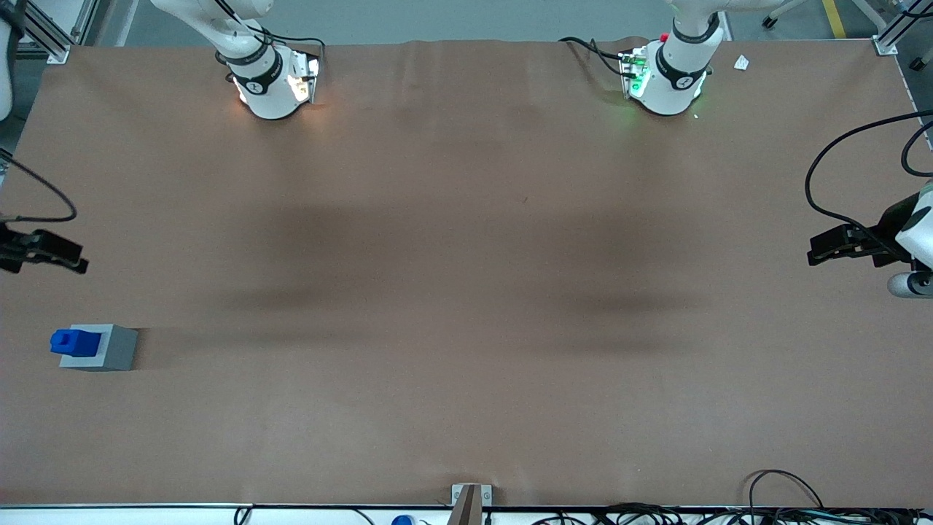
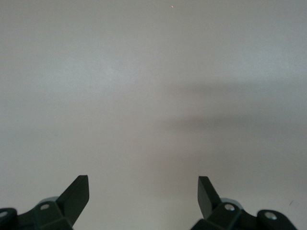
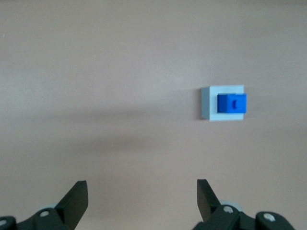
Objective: Insert blue part into gray base with right arm
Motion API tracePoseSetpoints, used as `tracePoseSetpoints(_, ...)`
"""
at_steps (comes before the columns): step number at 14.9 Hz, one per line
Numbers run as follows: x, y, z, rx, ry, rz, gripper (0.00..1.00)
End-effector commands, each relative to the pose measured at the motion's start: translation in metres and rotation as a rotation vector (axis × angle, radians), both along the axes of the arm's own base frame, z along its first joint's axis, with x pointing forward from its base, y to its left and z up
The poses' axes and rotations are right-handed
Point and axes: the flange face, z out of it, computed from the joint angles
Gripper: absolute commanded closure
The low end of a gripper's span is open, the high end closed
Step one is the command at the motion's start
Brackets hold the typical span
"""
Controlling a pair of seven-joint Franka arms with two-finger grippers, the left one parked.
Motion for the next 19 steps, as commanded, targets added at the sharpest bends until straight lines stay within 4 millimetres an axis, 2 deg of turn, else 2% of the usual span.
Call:
tracePoseSetpoints(1, -0.051, 0.017, 0.013, 0.012, -0.009, -0.022, 0.00)
tracePoseSetpoints(6, -0.081, 0.027, 0.039, 0.016, 0.053, -0.022, 0.00)
tracePoseSetpoints(10, -0.082, 0.038, 0.055, 0.012, 0.030, -0.019, 0.00)
tracePoseSetpoints(13, -0.078, 0.034, 0.077, 0.011, -0.018, -0.049, 0.00)
tracePoseSetpoints(19, -0.079, 0.037, 0.075, 0.025, 0.004, -0.046, 0.00)
